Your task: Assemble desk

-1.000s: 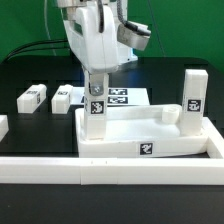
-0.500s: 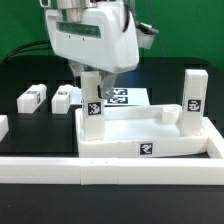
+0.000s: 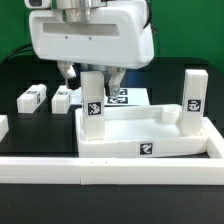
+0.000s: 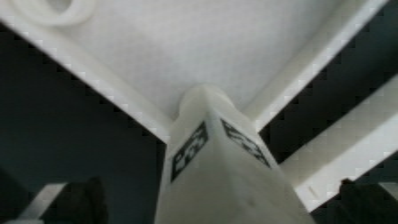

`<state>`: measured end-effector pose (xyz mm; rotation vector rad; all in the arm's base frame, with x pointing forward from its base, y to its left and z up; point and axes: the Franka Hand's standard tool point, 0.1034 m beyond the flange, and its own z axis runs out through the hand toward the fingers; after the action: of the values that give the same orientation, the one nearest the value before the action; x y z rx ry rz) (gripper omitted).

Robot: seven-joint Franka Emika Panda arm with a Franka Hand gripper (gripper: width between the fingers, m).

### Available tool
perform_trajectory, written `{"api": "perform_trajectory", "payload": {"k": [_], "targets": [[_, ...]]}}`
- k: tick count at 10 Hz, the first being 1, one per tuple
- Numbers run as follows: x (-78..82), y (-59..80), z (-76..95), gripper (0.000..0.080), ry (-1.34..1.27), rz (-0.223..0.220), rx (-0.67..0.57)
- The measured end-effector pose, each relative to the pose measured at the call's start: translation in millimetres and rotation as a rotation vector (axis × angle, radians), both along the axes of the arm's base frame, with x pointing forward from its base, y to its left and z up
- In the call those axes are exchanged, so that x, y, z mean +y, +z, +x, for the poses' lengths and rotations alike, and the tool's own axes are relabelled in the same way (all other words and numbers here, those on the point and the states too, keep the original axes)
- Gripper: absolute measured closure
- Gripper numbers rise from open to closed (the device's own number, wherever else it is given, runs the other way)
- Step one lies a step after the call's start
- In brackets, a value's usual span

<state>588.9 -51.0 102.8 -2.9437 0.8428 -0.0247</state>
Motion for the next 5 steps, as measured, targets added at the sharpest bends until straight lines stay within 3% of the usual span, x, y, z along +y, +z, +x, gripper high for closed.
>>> {"api": "perform_trajectory", "payload": {"k": [5], "targets": [[-1.0,1.3,2.3,0.0151,0.434,-0.040,-0.021]]}}
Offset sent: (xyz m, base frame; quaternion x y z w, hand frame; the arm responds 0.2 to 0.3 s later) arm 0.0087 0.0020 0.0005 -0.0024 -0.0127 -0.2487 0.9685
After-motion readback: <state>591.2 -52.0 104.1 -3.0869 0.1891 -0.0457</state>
